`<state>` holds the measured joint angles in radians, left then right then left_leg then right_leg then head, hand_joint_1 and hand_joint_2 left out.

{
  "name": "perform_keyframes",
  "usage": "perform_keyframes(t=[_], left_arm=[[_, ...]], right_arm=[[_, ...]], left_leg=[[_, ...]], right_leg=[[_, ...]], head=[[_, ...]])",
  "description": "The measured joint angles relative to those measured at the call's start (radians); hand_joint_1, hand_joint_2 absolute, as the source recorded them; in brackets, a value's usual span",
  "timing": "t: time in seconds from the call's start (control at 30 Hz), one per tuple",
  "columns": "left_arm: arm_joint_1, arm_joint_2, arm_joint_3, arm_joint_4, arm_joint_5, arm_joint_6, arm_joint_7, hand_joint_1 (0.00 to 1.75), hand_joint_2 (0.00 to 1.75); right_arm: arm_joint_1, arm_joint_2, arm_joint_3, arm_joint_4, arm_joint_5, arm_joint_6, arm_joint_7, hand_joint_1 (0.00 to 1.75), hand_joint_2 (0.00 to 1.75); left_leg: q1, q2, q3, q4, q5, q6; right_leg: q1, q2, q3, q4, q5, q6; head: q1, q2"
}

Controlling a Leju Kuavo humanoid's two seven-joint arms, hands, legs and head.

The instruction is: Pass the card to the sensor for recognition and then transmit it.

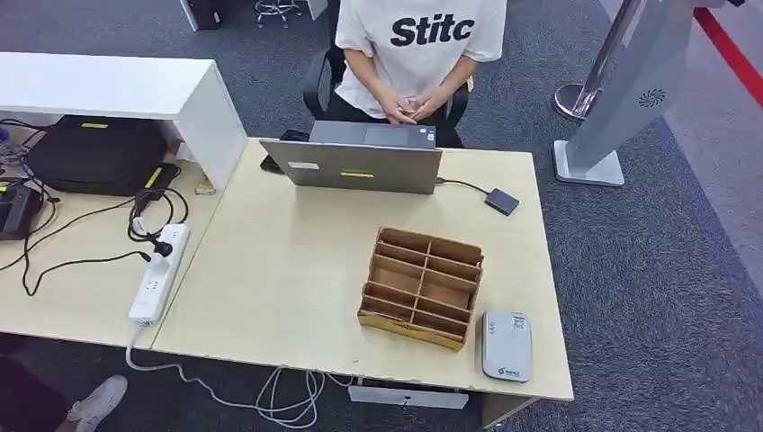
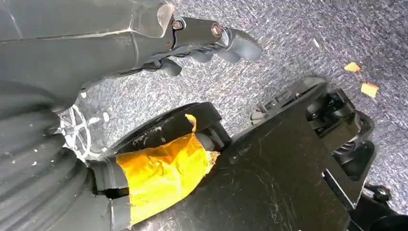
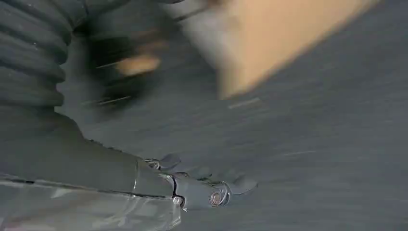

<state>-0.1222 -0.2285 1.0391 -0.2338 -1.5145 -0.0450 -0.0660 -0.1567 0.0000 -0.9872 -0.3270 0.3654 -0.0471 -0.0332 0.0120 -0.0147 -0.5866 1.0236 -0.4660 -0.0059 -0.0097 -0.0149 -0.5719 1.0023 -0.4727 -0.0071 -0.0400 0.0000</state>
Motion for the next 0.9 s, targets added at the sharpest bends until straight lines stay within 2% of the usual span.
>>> perform_keyframes(t=[0.07,0.23,0.3,0.43,0.57,0.73,0.8,0.9], left_arm=[[0.003,0.002,0.003,0.000,0.010,0.000,-0.005,0.00,1.75],[0.008,0.004,0.013,0.000,0.010,0.007,-0.013,0.00,1.75],[0.008,0.004,0.014,0.000,0.007,0.011,-0.009,0.00,1.75],[0.008,0.005,0.016,0.000,0.005,0.014,-0.003,0.00,1.75],[0.008,0.005,0.016,0.000,0.004,0.021,0.013,0.00,1.75],[0.008,0.005,0.016,0.000,0.001,0.032,0.023,0.00,1.75],[0.007,0.005,0.016,0.000,-0.006,0.038,0.030,0.00,1.75],[0.006,0.005,0.016,0.000,-0.007,0.047,0.041,0.00,1.75]], right_arm=[[0.031,0.018,-0.003,0.030,0.024,-0.044,0.086,0.00,1.75],[0.064,0.052,0.007,0.082,0.112,-0.111,0.235,0.00,1.75],[0.071,0.055,0.020,0.087,0.151,-0.103,0.204,0.00,1.75],[0.072,0.055,0.075,0.089,0.262,-0.052,0.057,0.00,1.75],[0.073,0.055,0.175,0.095,0.405,-0.036,-0.002,0.00,1.75],[0.078,0.057,0.289,0.112,0.515,-0.013,0.060,0.00,1.75],[0.081,0.058,0.320,0.116,0.537,0.012,0.126,0.00,1.75],[0.088,0.060,0.338,0.118,0.550,0.000,0.239,0.00,1.75]], left_leg=[[0.001,0.001,0.000,0.000,-0.001,-0.001],[0.000,0.005,0.002,0.000,-0.001,-0.001],[0.000,0.005,0.002,0.000,0.000,-0.002],[-0.001,0.008,0.002,0.000,0.000,-0.002],[-0.001,0.008,0.003,0.000,0.000,-0.002],[0.000,0.008,0.003,0.000,0.000,-0.002],[0.000,0.008,0.003,0.000,0.000,-0.002],[0.000,0.008,0.003,0.000,0.000,-0.002]], right_leg=[[0.001,0.001,0.000,0.000,0.000,-0.001],[0.001,0.004,0.000,0.001,-0.001,-0.001],[0.001,0.005,0.000,0.001,0.000,-0.002],[0.000,0.006,0.000,0.001,0.001,-0.001],[0.000,0.006,0.000,0.001,0.001,-0.001],[0.000,0.006,0.000,0.001,0.001,-0.001],[0.000,0.006,0.000,0.001,0.001,-0.001],[0.000,0.006,0.000,0.001,0.001,-0.001]], head=[[0.000,0.000],[0.000,0.000],[0.000,0.000],[0.000,0.000],[0.000,0.000],[0.000,0.000],[0.000,0.000],[0.000,0.000]])
